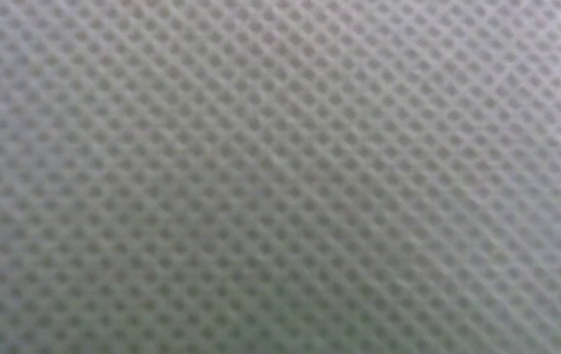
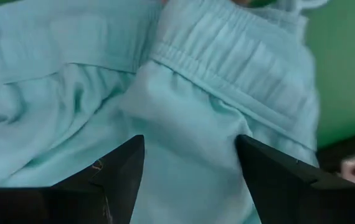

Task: Sort clothes
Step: Put the blue short pants into the white bin

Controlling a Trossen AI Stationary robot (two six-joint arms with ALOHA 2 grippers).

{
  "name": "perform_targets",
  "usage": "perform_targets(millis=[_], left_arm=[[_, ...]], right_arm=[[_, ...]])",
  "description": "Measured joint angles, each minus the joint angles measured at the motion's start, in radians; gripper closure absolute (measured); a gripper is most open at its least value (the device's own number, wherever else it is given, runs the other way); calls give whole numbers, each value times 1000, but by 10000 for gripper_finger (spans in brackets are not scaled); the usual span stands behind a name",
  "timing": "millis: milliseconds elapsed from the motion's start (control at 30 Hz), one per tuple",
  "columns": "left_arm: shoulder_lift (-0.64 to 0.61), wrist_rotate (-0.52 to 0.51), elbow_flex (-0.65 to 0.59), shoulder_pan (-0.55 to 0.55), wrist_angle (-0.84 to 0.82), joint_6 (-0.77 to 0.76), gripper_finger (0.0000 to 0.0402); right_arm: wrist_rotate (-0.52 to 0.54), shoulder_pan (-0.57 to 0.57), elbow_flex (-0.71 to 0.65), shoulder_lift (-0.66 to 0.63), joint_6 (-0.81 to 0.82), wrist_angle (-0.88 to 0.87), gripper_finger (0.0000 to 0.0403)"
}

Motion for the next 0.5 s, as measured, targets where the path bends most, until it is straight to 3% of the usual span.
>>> perform_targets(millis=[200,300,433,500], left_arm=[[3,0,0,0,4,0,402],[4,-1,0,0,18,0,402],[7,-13,0,0,53,23,402],[6,-22,0,0,62,28,402]], right_arm=[[-3,0,-105,41,48,115,203],[-3,0,-152,63,79,182,260],[-3,-1,-184,88,119,213,364],[-2,-1,-180,90,124,211,381]])
